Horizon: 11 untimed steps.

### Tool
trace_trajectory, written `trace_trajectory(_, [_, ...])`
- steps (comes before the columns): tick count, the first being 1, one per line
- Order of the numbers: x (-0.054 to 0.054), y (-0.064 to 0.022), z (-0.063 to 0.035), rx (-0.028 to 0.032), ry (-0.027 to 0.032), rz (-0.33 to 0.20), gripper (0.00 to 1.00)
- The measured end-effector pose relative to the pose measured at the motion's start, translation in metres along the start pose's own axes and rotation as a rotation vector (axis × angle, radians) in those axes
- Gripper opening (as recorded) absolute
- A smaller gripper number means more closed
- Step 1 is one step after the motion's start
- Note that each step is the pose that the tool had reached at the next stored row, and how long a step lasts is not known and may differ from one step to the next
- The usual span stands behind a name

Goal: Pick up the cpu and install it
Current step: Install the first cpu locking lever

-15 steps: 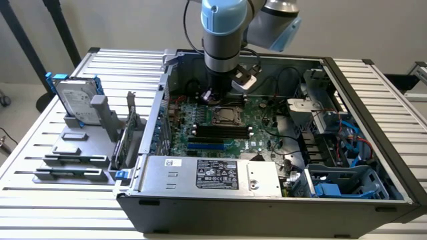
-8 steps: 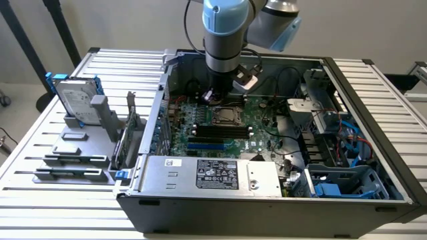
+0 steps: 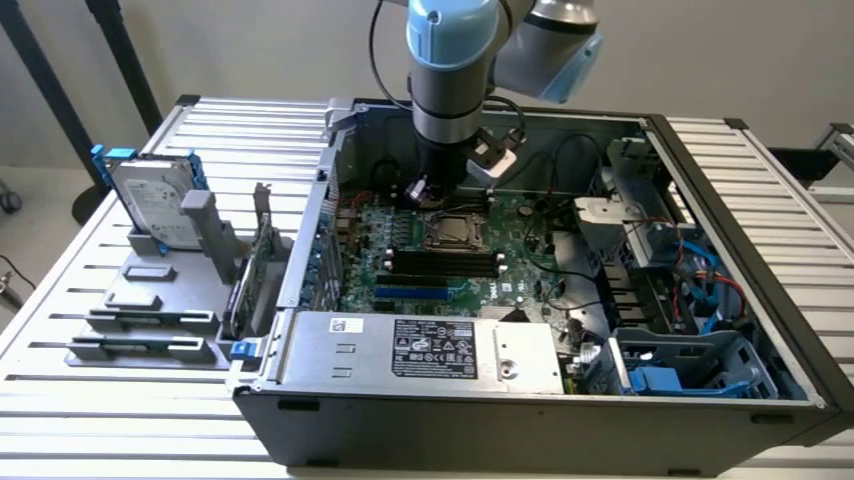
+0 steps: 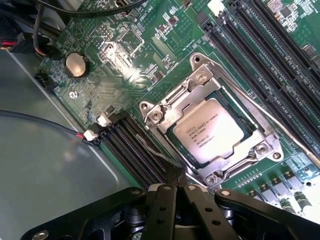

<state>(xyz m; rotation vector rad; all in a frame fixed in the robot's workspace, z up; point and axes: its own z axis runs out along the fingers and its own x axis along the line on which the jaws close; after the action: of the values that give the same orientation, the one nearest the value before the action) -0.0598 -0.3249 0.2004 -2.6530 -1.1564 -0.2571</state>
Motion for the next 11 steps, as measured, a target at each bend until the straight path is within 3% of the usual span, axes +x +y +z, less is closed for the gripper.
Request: trace_trajectory(11, [0.0029, 0.0031, 0.0006, -0.0003, -0.0006, 0.000, 0.11])
